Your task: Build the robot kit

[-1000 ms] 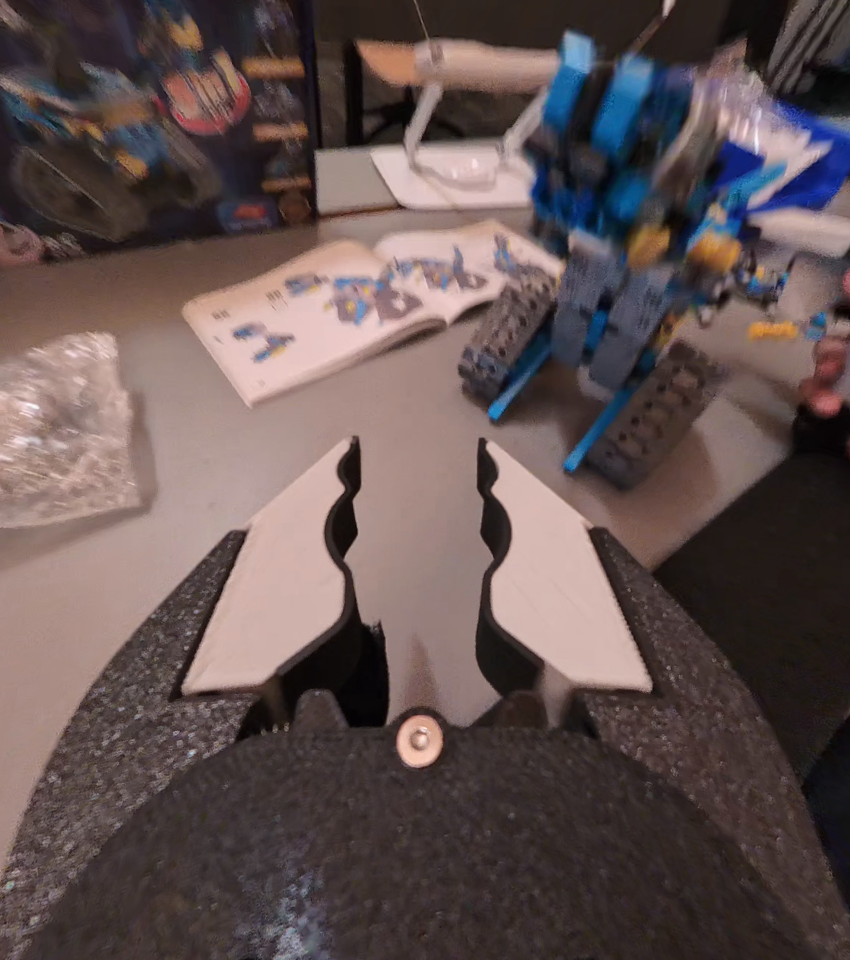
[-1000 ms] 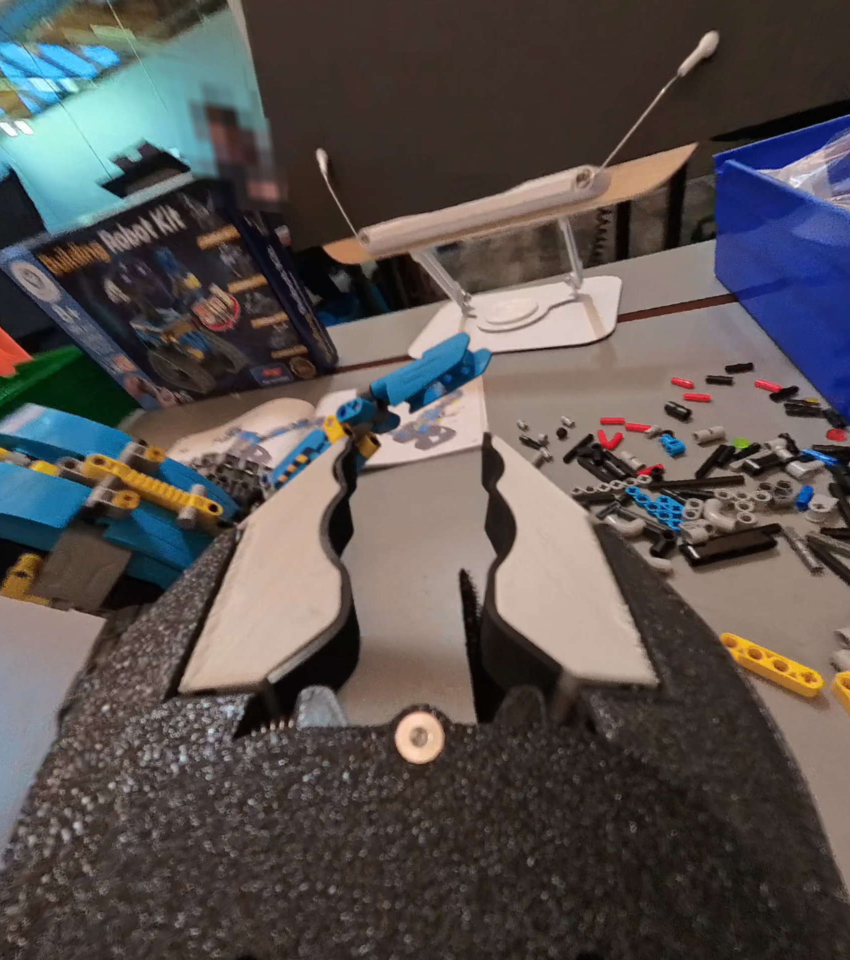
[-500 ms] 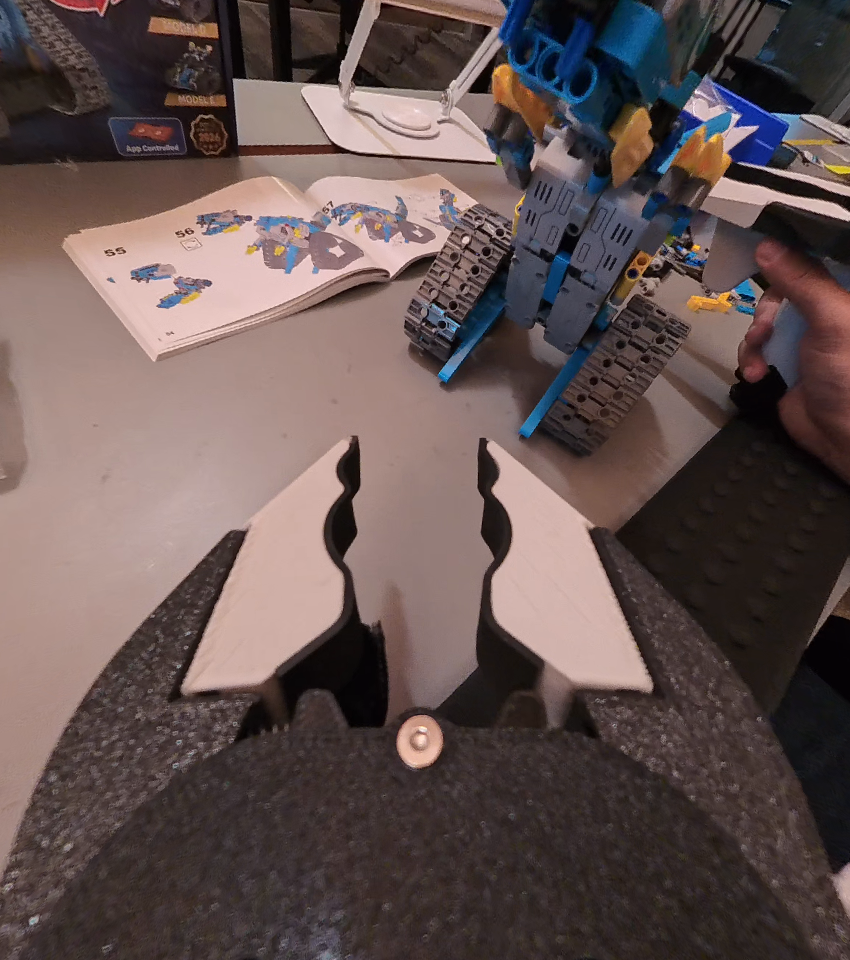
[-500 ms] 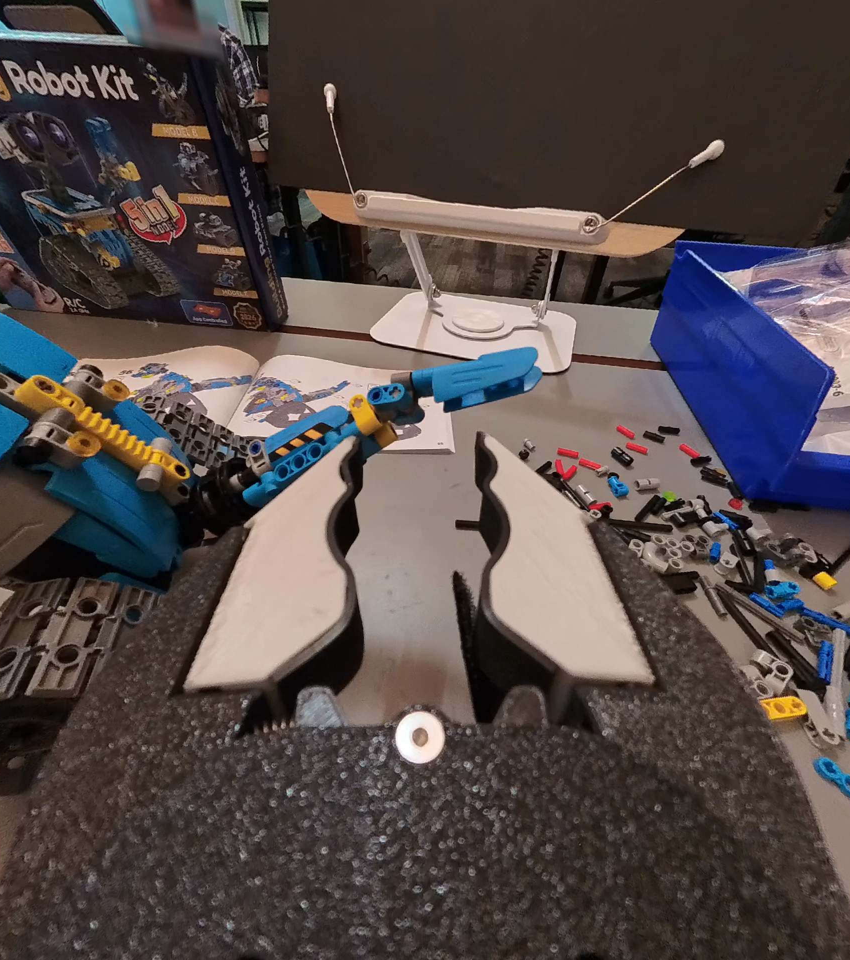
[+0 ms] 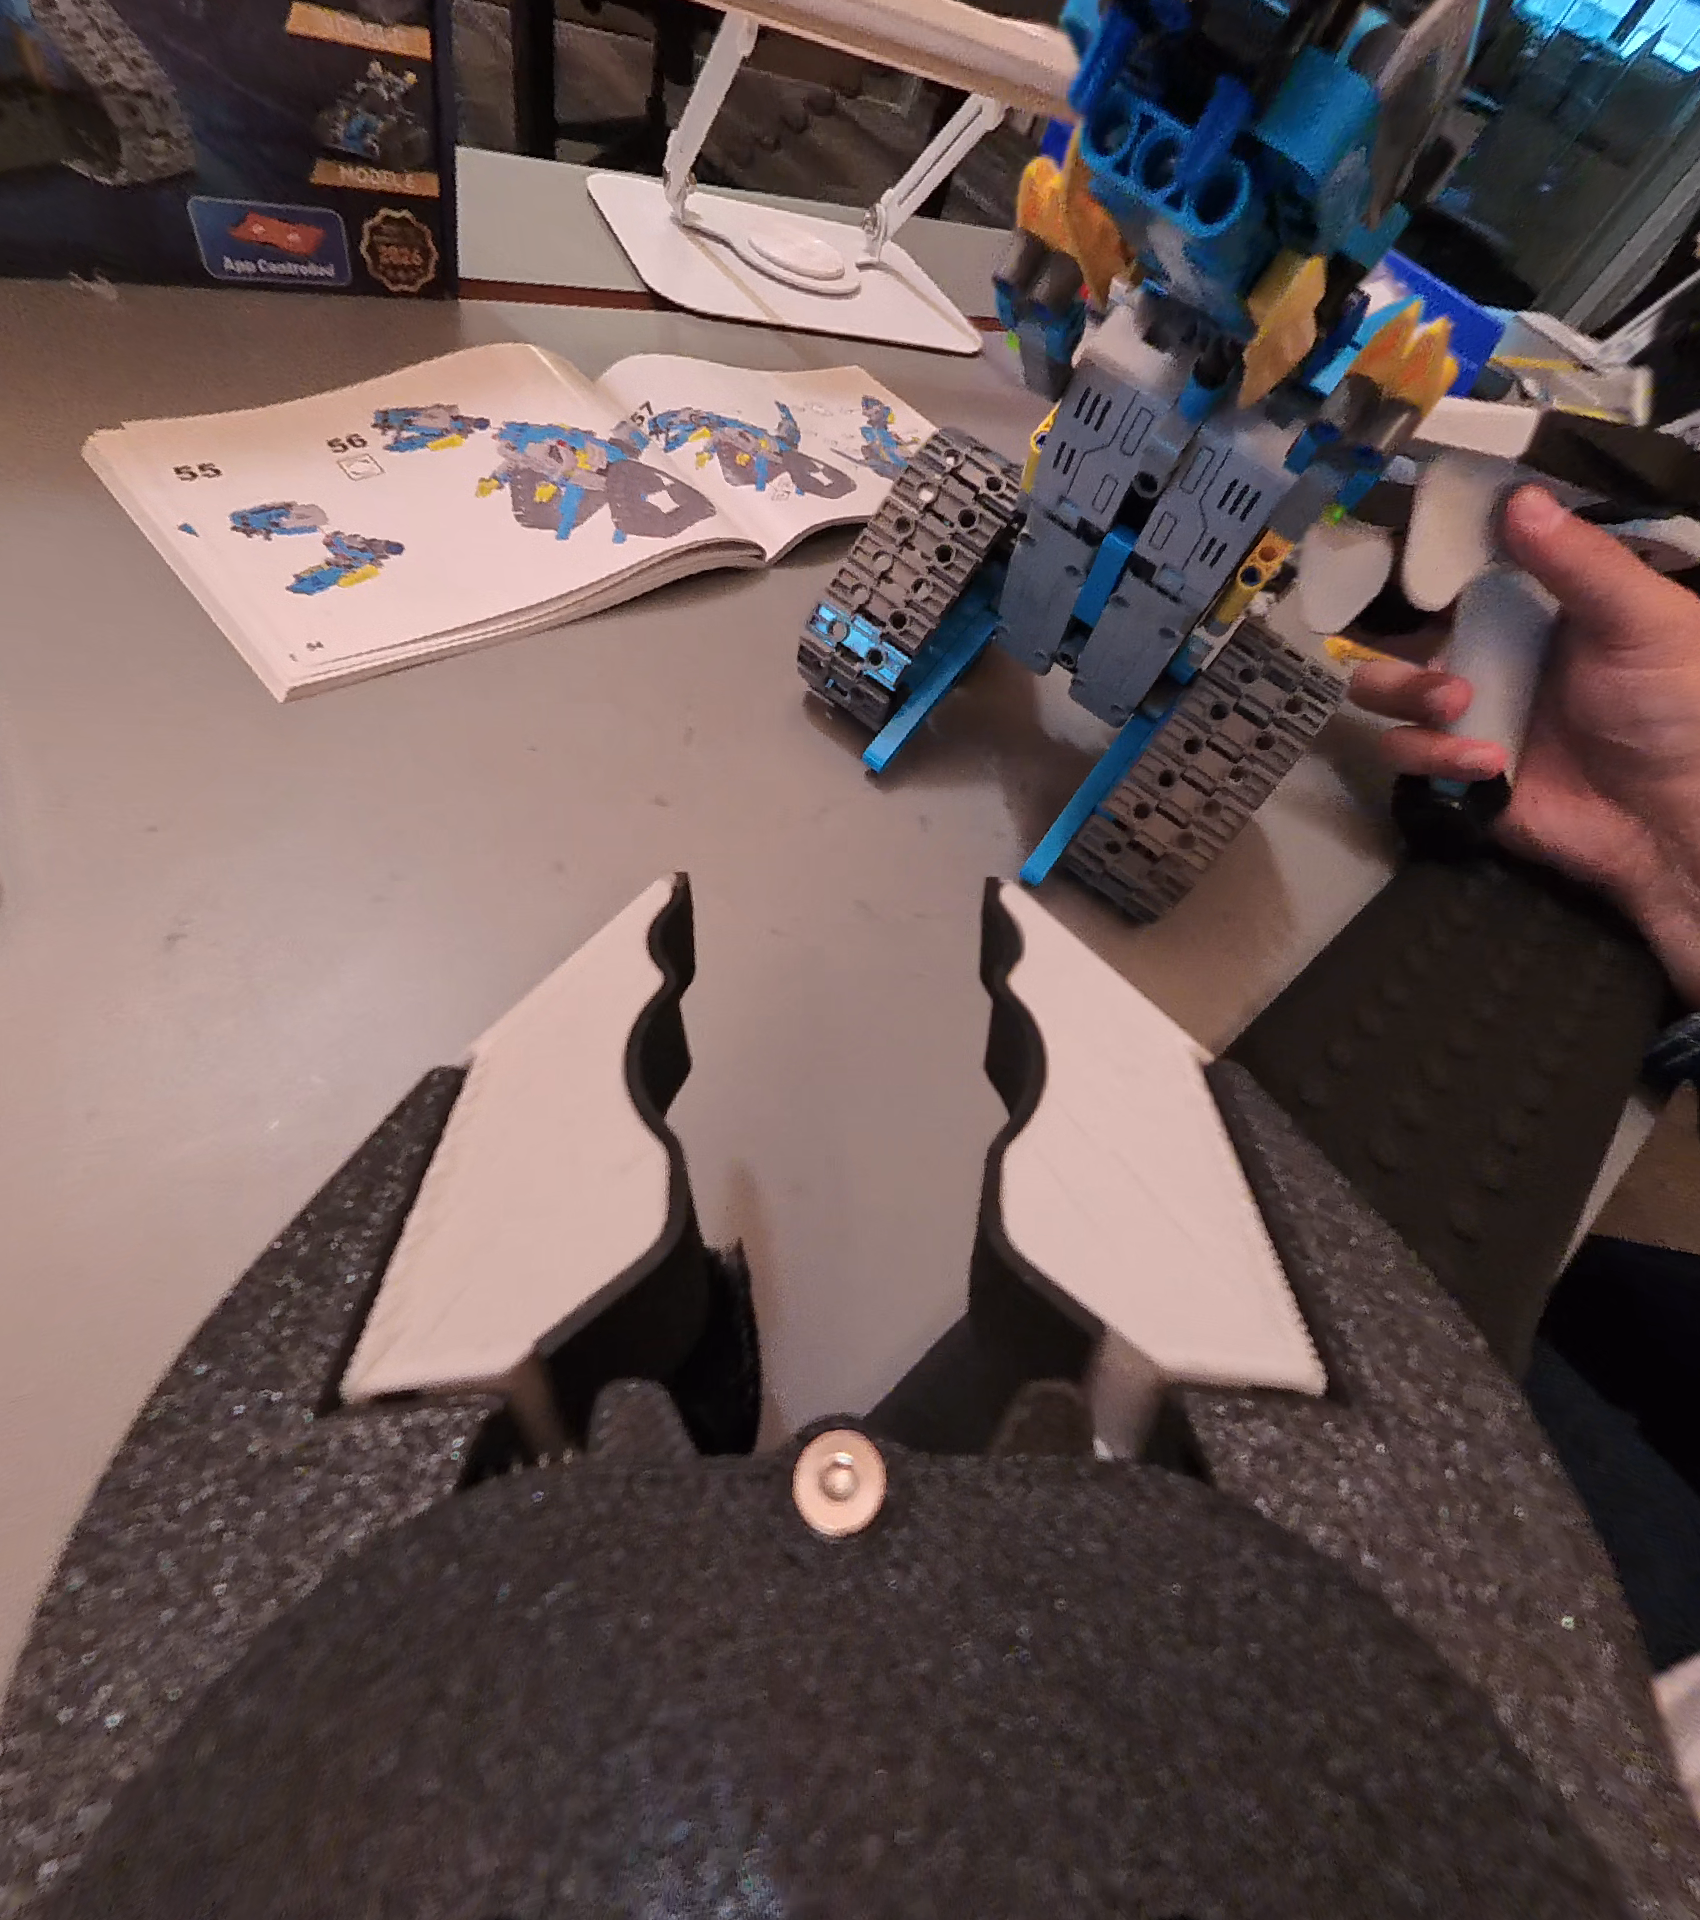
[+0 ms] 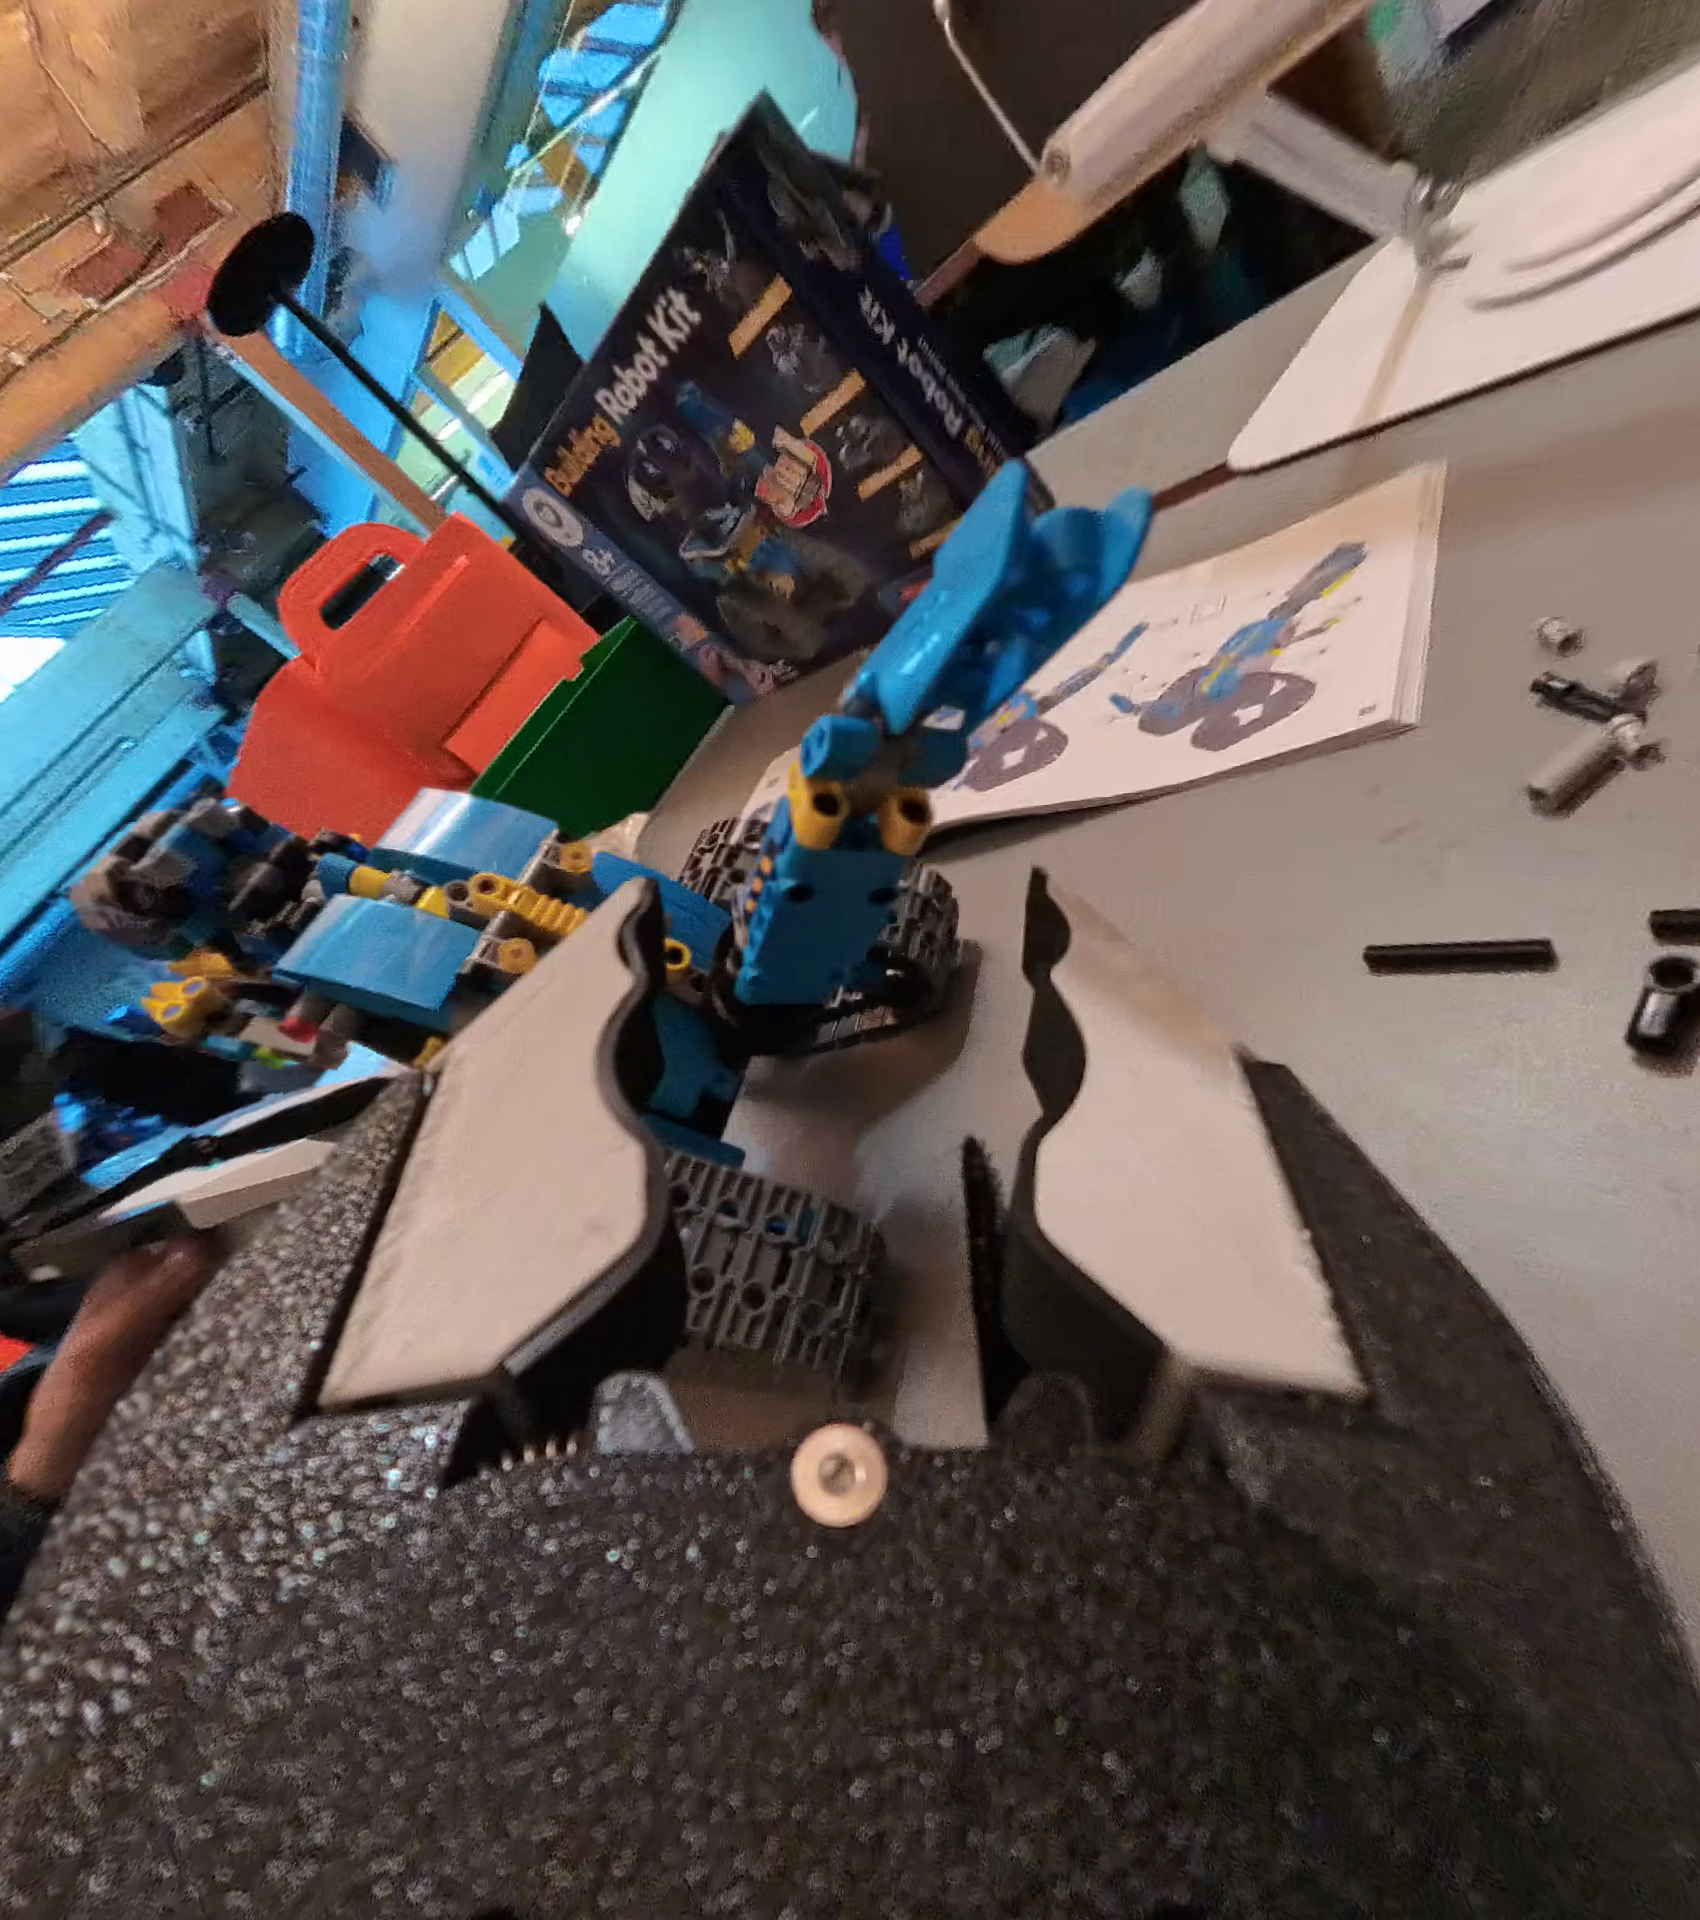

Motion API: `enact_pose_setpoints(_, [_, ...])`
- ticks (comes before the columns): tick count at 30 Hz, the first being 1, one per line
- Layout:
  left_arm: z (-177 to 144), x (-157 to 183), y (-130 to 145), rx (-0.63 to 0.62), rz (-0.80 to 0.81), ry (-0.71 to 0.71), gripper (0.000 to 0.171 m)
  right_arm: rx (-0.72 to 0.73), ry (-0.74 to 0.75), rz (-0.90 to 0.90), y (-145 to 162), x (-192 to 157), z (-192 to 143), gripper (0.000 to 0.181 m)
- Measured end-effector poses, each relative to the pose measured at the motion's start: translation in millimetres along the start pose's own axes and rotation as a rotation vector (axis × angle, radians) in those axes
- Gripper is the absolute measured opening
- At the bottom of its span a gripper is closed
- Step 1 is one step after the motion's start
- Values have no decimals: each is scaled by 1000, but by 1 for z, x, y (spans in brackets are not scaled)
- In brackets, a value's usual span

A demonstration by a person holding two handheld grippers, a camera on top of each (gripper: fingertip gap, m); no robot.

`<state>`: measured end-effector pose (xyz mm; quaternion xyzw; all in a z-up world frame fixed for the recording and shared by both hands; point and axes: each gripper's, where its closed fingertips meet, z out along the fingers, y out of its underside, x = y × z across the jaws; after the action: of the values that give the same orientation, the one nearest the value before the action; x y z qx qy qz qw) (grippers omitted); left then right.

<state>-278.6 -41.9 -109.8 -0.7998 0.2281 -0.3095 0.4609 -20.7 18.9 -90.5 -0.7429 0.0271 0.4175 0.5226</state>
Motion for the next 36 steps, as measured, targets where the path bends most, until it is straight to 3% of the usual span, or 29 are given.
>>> enact_pose_setpoints(4, [-1, 0, -1, 6, -45, 49, 55, -139, -139, 61, 6, -5, 10, 48])
enact_pose_setpoints(5, [-1, 1, -1, 8, -57, 63, 55, -165, -147, 48, 7, -3, 11, 28])
enact_pose_setpoints(14, [-1, 4, 1, -11, -109, 146, 55, -361, -413, -200, 7, -21, 8, 25])
enact_pose_setpoints(17, [0, 5, 2, -16, -98, 141, 55, -460, -377, -196, 7, -19, 8, 33])
enact_pose_setpoints(21, [-1, 5, 4, -23, -77, 128, 55, -598, -311, -190, 12, -15, -9, 77])
enact_pose_setpoints(24, [0, 7, 5, -31, -69, 133, 56, -771, -103, -353, 10, 19, -38, 76])
enact_pose_setpoints(26, [1, 8, 7, -39, -72, 141, 55, -850, 37, -509, -8, 38, -55, 78])
enact_pose_setpoints(28, [1, 8, 8, -49, -77, 151, 56, -887, 104, -633, -36, 36, -60, 78])
enact_pose_setpoints(32, [0, 11, 6, -37, -77, 170, 54, -1073, 29, -788, -53, -9, -38, 73])
enact_pose_setpoints(36, [-11, 15, -6, 32, -84, 215, 55, -1492, -15, -727, -22, -17, -17, 67])
